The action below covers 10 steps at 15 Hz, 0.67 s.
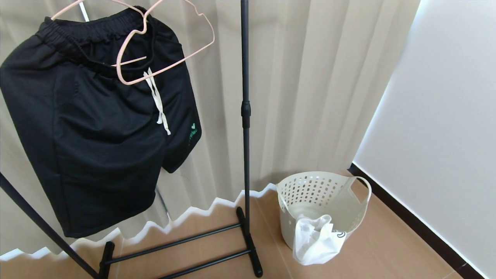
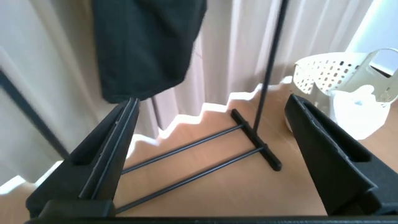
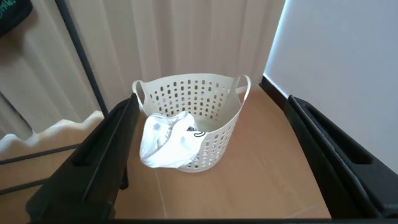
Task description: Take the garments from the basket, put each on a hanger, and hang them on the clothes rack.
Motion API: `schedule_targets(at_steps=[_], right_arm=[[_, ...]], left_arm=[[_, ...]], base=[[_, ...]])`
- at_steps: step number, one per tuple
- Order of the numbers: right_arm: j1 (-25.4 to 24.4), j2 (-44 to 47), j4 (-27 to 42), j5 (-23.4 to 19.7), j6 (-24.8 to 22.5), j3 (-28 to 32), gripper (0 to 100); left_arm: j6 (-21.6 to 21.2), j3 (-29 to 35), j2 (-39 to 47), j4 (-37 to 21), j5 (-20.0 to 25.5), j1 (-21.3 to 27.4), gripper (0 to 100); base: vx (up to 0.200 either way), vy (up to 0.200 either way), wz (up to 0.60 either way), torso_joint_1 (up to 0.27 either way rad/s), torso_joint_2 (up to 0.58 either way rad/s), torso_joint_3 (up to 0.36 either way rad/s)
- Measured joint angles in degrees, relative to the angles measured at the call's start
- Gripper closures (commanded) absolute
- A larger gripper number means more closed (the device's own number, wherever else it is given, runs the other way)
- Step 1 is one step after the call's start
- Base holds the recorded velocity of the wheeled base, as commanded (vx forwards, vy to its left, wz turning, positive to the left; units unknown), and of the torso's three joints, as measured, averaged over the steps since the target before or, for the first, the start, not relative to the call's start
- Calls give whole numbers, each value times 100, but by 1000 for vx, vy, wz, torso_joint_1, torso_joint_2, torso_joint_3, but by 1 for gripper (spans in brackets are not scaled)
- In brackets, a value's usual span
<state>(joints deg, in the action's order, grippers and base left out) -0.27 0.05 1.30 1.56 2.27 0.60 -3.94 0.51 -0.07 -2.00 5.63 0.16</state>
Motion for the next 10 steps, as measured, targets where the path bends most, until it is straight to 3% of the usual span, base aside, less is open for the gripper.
schedule_targets(at_steps=[1,6,10], right_arm=[[0,0,2,2,2,0,0],[6,0,-2,-1,0,4,0],[5,0,-2,-1,2,0,0]], left_arm=[[2,0,0,-2,0,2,0],[15,4,0,-5,-20,9,0],[11,1,0,-2,-16,5,0]], base=[[0,-200,0,2,-2,7],[0,0,0,0,0,0],[0,0,0,0,139,138]])
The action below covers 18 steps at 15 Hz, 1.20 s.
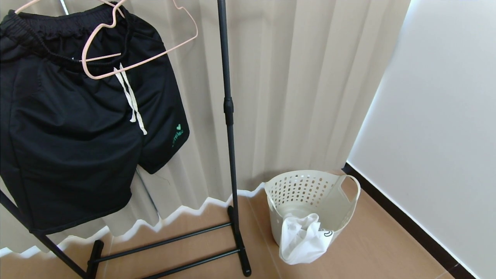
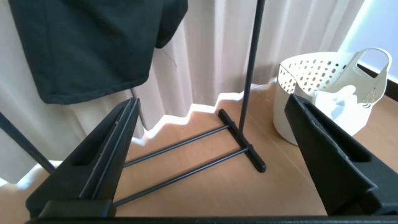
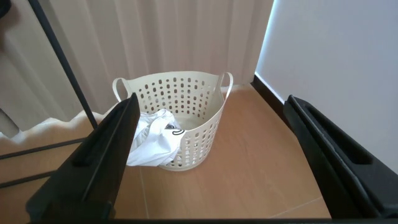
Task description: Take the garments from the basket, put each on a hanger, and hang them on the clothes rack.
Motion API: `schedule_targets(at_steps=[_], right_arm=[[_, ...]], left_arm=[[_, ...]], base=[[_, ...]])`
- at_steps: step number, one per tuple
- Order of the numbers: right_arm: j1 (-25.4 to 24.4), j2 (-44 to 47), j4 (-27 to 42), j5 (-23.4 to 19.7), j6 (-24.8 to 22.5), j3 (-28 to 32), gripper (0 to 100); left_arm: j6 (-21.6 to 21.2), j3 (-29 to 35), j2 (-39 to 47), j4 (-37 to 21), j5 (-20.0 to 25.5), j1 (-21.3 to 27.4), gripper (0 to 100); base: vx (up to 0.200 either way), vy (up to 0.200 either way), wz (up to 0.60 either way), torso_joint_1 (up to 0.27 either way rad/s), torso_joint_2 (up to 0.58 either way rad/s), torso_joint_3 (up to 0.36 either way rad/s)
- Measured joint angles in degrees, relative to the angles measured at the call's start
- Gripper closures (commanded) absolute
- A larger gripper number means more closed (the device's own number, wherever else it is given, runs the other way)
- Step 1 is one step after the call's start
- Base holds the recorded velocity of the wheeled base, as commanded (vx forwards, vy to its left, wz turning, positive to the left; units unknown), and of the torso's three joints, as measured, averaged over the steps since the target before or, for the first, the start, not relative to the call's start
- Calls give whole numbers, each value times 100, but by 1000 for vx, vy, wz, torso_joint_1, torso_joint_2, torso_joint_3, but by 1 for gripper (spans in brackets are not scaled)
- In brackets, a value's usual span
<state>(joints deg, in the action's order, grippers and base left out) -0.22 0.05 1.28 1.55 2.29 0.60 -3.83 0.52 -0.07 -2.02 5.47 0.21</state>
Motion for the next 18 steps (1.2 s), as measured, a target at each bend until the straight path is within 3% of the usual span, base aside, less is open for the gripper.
schedule_targets(at_steps=[18], right_arm=[[-2,0,5,4,-2,2,0]], left_arm=[[-5,0,0,0,13,-2,0]], base=[[0,0,0,2,3,-122]])
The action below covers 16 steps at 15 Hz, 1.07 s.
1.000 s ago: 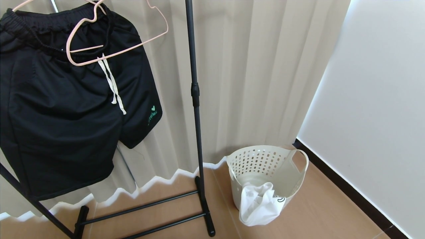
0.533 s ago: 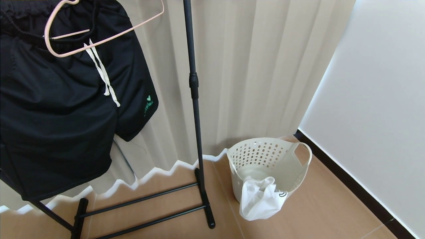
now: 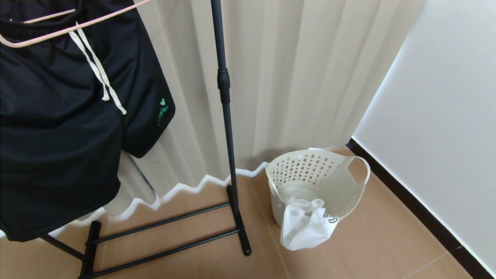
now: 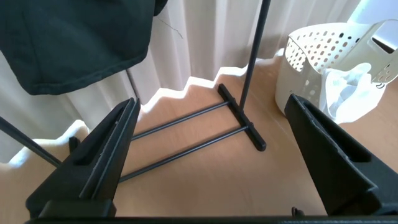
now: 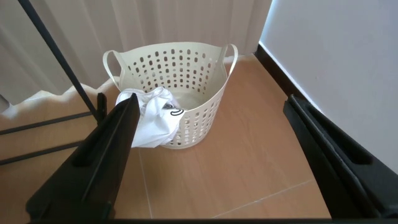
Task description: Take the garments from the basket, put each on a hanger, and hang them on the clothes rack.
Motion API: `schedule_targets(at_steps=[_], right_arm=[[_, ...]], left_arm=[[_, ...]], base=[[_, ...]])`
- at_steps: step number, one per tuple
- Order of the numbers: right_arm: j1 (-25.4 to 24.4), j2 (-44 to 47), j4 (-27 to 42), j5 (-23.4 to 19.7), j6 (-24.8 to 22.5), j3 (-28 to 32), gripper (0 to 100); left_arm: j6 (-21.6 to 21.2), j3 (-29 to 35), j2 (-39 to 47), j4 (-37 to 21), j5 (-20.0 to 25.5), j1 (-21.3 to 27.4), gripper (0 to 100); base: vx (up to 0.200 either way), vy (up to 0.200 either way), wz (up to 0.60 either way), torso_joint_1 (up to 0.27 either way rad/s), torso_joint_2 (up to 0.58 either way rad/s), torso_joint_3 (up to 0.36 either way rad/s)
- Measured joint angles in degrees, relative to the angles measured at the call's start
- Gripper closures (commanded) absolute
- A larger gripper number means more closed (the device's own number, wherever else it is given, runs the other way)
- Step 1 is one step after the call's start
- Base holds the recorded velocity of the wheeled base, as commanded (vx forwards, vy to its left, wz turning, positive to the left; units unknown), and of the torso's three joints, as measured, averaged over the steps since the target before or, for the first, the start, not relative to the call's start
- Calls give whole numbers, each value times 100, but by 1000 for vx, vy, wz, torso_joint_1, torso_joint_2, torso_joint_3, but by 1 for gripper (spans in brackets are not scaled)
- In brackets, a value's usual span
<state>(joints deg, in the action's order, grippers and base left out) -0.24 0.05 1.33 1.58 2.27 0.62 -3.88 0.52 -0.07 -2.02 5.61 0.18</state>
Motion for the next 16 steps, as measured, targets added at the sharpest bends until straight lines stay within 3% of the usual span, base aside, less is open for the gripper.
schedule_targets(at_steps=[16], right_arm=[[0,0,0,-2,9,0,0]], left_arm=[[0,0,0,0,-6,0,0]], base=[[0,0,0,4,4,-144]])
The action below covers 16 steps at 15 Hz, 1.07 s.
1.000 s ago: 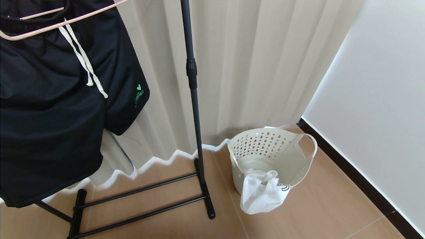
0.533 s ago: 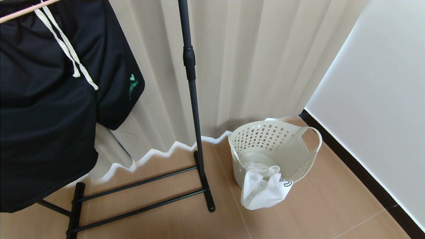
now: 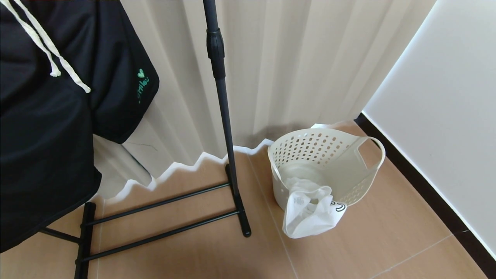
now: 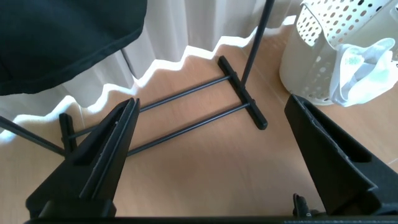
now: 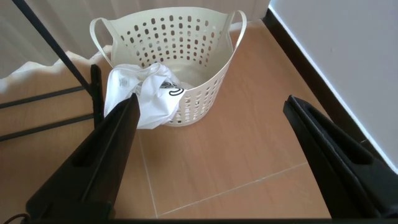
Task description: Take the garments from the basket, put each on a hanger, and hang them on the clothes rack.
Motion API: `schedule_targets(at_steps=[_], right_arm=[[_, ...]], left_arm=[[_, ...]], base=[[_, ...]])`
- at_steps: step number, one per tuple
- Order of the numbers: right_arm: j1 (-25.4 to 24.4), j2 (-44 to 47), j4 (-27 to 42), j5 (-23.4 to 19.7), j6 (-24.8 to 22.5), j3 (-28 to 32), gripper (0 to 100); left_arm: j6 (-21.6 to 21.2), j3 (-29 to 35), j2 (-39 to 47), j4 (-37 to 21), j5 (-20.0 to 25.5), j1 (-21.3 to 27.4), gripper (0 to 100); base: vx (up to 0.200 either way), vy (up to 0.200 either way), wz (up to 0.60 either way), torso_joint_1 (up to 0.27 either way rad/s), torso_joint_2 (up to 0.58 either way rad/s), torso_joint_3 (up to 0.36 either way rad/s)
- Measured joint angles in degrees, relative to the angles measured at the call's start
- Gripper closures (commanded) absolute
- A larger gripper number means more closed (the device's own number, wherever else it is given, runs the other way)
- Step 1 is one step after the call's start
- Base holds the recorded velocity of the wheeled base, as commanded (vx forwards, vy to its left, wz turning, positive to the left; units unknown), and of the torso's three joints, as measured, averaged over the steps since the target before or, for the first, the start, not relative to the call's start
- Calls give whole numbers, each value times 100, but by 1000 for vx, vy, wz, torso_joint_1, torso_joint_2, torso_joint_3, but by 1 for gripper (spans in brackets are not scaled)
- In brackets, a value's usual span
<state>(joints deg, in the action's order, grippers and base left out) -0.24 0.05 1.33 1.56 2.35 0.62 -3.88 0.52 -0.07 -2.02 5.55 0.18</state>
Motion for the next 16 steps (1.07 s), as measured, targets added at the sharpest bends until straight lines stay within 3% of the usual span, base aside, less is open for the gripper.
schedule_targets(at_steps=[16], right_arm=[[0,0,0,2,16,0,0]], left_arm=[[5,0,0,0,-16,0,0]], base=[[0,0,0,0,2,-89]])
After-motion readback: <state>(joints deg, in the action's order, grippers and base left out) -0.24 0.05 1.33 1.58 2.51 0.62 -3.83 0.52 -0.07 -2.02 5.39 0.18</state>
